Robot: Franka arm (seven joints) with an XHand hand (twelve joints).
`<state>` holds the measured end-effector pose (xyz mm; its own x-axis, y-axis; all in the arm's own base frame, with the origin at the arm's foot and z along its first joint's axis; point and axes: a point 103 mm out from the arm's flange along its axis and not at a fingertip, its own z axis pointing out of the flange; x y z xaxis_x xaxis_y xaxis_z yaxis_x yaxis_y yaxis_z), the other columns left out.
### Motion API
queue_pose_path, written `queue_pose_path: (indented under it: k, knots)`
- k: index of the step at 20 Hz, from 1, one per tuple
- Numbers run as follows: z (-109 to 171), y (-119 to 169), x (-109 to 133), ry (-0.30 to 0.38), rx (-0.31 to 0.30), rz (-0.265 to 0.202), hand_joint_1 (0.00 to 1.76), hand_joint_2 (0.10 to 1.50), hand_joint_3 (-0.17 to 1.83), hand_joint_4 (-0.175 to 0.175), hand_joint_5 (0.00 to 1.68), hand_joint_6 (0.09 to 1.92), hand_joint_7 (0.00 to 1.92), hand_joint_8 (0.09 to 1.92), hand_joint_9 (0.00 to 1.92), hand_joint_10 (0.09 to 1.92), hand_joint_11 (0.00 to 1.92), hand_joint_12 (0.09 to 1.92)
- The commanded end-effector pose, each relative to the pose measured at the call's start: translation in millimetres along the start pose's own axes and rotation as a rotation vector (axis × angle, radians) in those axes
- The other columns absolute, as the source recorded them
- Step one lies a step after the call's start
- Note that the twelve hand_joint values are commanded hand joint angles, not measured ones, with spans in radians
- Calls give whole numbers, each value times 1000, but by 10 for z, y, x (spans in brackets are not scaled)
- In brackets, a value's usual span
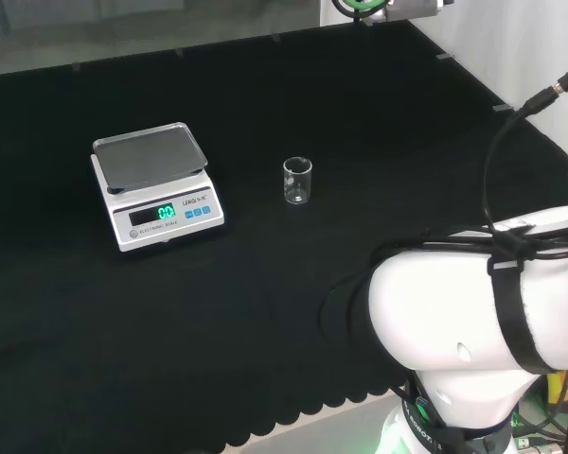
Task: Pick up the beaker.
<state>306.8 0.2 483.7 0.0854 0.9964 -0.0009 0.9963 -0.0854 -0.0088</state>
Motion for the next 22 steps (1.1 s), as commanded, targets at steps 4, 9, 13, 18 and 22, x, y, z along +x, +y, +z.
queue_pose_path:
  k: [4,9,13,18,22]
  knots:
    - [-11,30,530,-41,-1,27,234,937,-17,-5,63,87,4,668,6,739,30,1516]
    - [15,101,764,-50,12,34,228,938,-16,-4,62,87,0,667,0,739,22,1522]
    - [126,261,1073,-40,35,27,226,939,-16,-7,76,87,0,678,0,745,26,1521]
    - [284,397,1347,-25,62,15,224,939,-15,-15,114,87,0,691,0,759,31,1520]
    - [416,597,1104,51,84,-28,223,938,-15,-21,137,87,0,708,0,785,34,1519]
